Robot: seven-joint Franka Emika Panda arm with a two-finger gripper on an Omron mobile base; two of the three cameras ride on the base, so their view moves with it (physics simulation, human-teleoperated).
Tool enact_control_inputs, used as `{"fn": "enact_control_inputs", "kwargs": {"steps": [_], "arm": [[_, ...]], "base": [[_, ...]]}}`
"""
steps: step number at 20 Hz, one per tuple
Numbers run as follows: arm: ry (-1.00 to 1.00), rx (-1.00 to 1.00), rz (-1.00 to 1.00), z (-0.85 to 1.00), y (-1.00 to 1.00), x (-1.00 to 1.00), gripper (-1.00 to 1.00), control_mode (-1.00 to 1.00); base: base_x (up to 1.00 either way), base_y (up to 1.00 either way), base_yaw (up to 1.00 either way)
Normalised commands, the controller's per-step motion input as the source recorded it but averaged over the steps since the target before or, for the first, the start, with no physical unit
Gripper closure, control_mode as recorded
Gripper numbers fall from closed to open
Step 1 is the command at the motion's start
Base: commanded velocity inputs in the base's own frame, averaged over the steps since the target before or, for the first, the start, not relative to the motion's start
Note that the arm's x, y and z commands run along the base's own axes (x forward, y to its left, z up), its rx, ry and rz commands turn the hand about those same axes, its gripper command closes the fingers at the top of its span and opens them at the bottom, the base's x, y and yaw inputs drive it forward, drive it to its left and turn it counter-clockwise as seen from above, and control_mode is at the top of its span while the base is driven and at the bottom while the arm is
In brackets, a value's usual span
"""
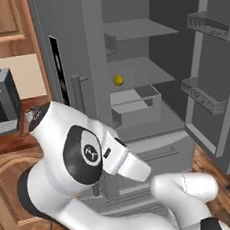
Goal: Retrieve a lemon from the fridge and place it on the cutting board with the fish.
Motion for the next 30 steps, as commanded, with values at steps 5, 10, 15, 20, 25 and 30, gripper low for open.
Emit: {"fn": "enact_control_inputs", "kwargs": {"steps": [5, 10, 15, 20, 25, 30], "arm": [[-0.04, 0.38, 0.11, 0.00, -0.62, -0.05, -1.00, -1.00], [-0.01, 0.43, 0.08, 0.00, -0.81, 0.00, -1.00, -1.00], [0.00, 0.33, 0.10, 0.00, -0.52, 0.11, -1.00, -1.00], [-0.03, 0.30, 0.13, 0.00, -0.31, 0.28, -1.00, -1.00], [-0.08, 0.26, 0.05, -0.01, -0.26, 0.50, -1.00, -1.00], [-0.01, 0.19, 0.00, -0.16, -0.09, 0.89, -1.00, -1.00]], "base": [[0.00, 0.00, 0.00], [0.00, 0.00, 0.00], [0.00, 0.00, 0.00], [0.00, 0.00, 0.00], [0.00, 0.00, 0.00], [0.00, 0.00, 0.00]]}}
